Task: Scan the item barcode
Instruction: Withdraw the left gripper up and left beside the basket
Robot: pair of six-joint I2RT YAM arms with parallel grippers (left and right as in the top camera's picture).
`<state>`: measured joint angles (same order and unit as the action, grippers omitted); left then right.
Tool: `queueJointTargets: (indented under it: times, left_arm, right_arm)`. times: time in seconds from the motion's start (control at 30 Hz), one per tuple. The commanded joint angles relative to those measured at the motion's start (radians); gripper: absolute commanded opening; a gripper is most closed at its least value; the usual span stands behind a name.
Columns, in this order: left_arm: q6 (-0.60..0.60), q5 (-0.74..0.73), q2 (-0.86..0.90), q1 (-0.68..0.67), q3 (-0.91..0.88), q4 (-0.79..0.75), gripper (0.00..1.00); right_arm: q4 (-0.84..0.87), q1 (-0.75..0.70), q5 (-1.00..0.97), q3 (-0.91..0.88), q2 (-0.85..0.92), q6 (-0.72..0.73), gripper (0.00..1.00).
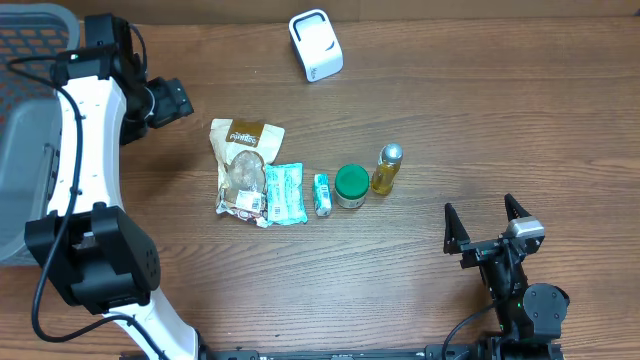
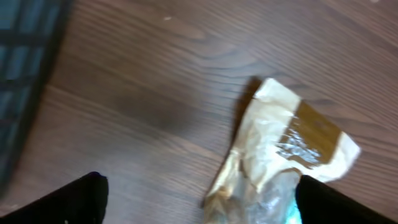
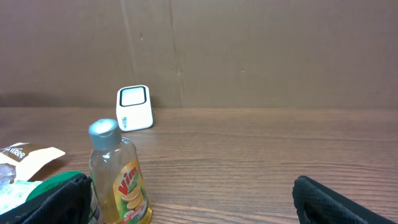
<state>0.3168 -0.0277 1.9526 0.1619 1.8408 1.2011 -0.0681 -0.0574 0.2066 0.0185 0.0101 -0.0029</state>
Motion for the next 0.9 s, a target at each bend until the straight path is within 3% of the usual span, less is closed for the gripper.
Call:
queueJointTargets:
  times: [0.0, 0.13, 0.37, 0.87]
  left_arm:
    - [-0.007, 0.072, -0.011, 0.002, 0.011, 0.003, 1.0]
    - [-0.024, 0.095, -0.011, 0.002, 0.011, 0.01, 1.0]
    - [-0.19, 0.088, -0.011, 0.001, 0.011, -0.056, 1.0]
    - [-0.19, 0.087, -0.011, 0.001, 0.011, -0.054, 0.99]
  right_arm:
    - [0.006, -0.003, 0.005, -0.011, -0.007, 0.003, 1.0]
    - [0.006, -0.003, 0.005, -0.011, -0.007, 0.003, 1.0]
    - [0.006, -0.003, 0.005, -0.011, -0.007, 0.003, 1.0]
    - [0.006, -0.003, 0.005, -0.011, -0.007, 0.003, 1.0]
